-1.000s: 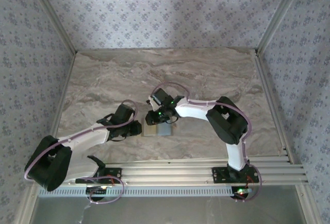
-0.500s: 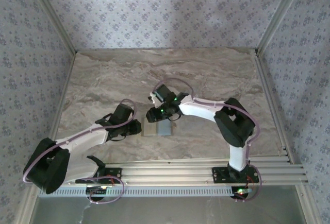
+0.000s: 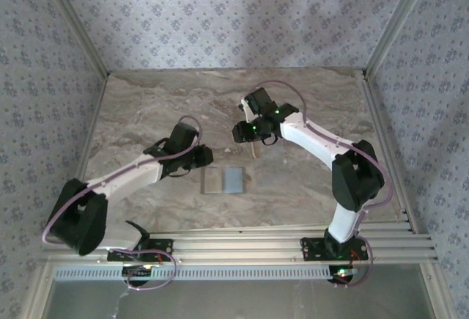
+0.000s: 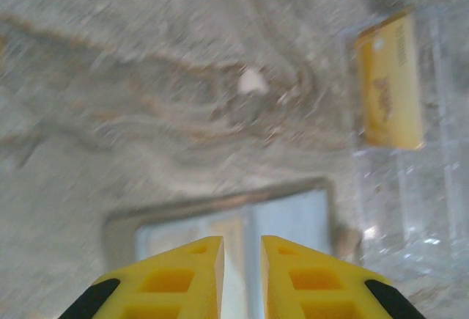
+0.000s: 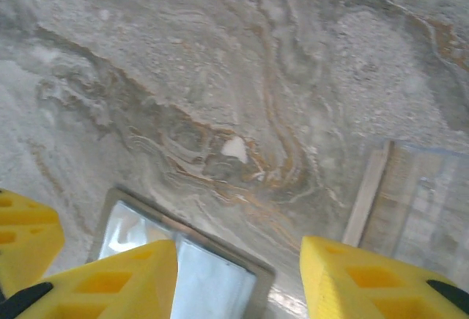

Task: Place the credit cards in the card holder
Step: Pick up the credit card from the storage box.

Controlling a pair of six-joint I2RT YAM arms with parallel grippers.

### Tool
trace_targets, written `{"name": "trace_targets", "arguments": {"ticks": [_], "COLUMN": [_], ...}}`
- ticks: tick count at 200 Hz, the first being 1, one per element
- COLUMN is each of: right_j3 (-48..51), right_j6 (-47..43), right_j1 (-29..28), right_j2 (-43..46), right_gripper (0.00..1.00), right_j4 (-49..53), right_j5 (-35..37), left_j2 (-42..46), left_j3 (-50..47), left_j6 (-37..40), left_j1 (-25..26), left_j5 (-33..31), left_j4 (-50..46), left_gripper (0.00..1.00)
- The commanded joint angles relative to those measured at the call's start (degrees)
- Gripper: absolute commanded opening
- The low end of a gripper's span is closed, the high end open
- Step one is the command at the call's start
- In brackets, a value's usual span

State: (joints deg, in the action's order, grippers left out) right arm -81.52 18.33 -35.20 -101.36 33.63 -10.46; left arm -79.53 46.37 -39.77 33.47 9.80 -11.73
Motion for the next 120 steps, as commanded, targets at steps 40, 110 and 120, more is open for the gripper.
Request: {"name": "trace_targets", "arguments": {"ticks": [40, 110, 120], "right_j3": [-5.21, -5.50, -5.52], "right_j6": [-2.53, -2.60, -2.60], "right_j1": [2.29, 3.88, 3.99], "right_j2": [-6.22, -8.85, -9.39], "right_gripper": [0.49, 0.49, 0.49], "right_j4": [8.36, 9.36, 9.26], "right_j5": [0.42, -0.89, -1.50], "left_j2": [-17.40, -28.99, -29.82], "left_j3": [12.25, 19.41, 19.70], "left_j6": [-5.01, -9.33, -9.79], "left_j1": [-2.34, -3.42, -3.50], "left_j5": [13.47, 20.02, 20.59], "left_j4": [7.30, 12.96, 13.74], "left_gripper": [0.18, 0.16, 0.16]}}
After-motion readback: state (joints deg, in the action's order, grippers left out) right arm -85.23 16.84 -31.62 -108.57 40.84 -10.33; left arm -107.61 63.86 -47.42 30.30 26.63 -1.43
